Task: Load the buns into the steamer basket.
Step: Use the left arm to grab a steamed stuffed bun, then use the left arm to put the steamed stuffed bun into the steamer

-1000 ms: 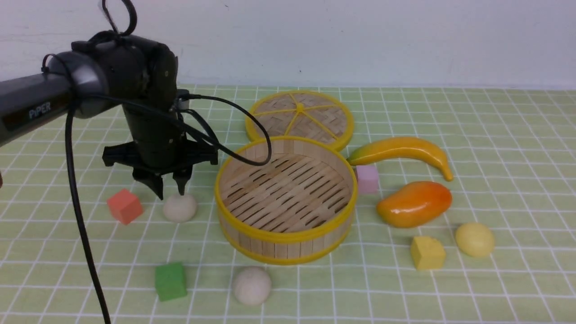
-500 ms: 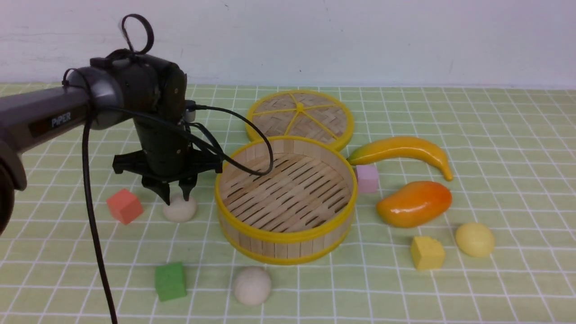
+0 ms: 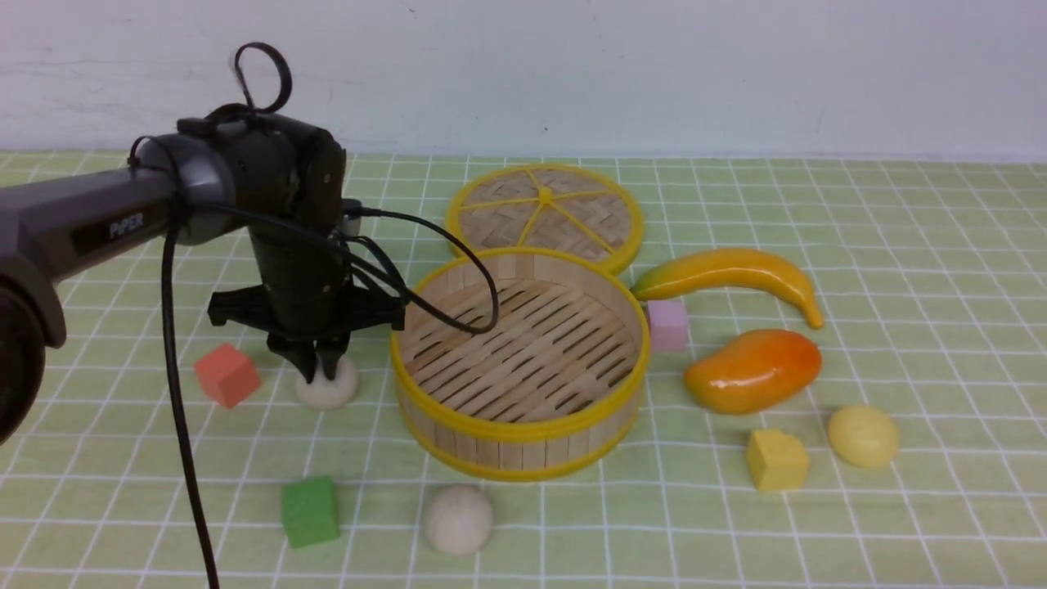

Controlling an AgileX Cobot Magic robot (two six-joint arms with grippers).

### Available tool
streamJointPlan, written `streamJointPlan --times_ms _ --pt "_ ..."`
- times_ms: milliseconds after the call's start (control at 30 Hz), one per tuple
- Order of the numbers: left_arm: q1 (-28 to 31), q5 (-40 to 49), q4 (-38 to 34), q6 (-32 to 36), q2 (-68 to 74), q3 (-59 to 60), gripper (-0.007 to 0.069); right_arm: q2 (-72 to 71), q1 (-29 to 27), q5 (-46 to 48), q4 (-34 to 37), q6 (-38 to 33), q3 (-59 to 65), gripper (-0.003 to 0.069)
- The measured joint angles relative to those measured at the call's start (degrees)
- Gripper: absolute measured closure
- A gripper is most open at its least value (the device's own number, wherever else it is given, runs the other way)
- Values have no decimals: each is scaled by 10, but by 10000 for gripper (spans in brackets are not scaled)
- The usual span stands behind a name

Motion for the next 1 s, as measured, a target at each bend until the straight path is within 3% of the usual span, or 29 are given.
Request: streamJointPlan --times_ms 133,500,800,1000 --pt "0 11 -12 14 -2 -1 632 0 0 0 0 0 0 419" --pt "0 27 -25 18 -133 0 637 0 0 0 0 0 0 419" --pt "1 -19 -240 135 -165 0 637 0 0 0 0 0 0 419" --pt "1 -39 -289 176 -125 0 636 0 0 0 0 0 0 419"
